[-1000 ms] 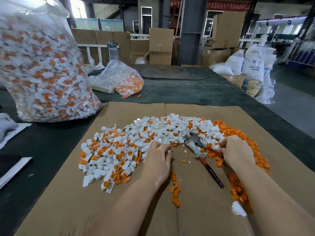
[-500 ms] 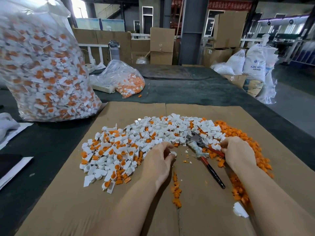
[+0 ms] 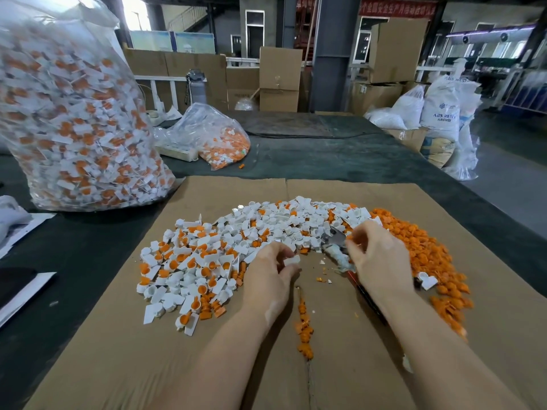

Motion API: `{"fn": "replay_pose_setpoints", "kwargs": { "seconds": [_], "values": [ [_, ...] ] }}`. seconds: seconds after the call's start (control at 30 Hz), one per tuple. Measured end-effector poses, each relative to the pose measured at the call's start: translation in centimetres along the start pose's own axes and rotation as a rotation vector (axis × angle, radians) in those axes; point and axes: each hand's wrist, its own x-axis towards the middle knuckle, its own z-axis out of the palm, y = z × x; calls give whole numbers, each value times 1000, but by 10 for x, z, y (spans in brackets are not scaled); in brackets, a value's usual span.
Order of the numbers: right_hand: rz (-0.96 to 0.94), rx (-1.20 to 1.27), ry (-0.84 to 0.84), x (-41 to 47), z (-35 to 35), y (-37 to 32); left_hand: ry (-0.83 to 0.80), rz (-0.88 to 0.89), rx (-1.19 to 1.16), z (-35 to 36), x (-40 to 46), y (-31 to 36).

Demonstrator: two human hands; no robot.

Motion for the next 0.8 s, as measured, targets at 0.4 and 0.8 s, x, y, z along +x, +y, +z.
{"fn": "replay_pose_setpoints", "kwargs": {
  "seconds": [0.4, 0.8],
  "values": [
    [110, 364, -105, -37, 35, -19, -26, -6, -57, -2, 0, 0],
    [37, 182, -122, -40, 39, -20, -33, 6, -46, -1, 0, -2]
  ]
}}
